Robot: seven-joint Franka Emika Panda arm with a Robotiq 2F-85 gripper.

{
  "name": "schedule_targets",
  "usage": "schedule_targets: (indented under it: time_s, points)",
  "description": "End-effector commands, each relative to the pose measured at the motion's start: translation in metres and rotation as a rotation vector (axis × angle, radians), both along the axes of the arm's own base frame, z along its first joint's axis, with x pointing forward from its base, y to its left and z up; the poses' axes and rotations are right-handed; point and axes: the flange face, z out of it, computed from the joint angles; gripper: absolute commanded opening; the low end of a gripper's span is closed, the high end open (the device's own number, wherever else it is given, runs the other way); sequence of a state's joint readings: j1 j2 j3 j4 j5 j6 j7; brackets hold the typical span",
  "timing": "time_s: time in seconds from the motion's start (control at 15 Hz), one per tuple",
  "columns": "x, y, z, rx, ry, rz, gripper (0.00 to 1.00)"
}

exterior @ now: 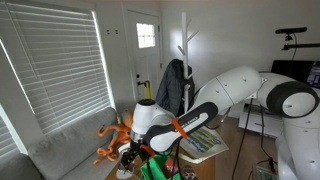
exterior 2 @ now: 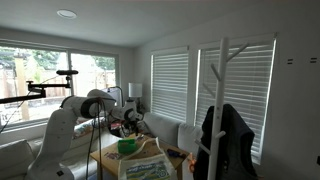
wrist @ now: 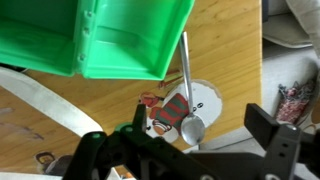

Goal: Move the silver spoon to the right.

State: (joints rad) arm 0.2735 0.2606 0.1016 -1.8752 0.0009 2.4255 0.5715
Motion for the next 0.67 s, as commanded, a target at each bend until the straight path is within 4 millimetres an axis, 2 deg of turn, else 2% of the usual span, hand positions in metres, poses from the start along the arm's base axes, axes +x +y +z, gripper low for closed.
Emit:
schedule_targets:
  time_s: [0.0, 0.27, 0.47, 0.53, 0.6]
  points:
    - [0.018, 0.006, 0.003, -0.114, 0.007, -0.076, 1.00]
    - [0.028, 0.030, -0.002, -0.169, 0.012, -0.065, 1.00]
    - [0.035, 0.046, -0.010, -0.185, 0.022, -0.052, 0.90]
    - [0.037, 0.049, -0.015, -0.187, 0.030, -0.049, 0.84]
    - [0.039, 0.051, -0.020, -0.194, 0.040, -0.051, 0.85]
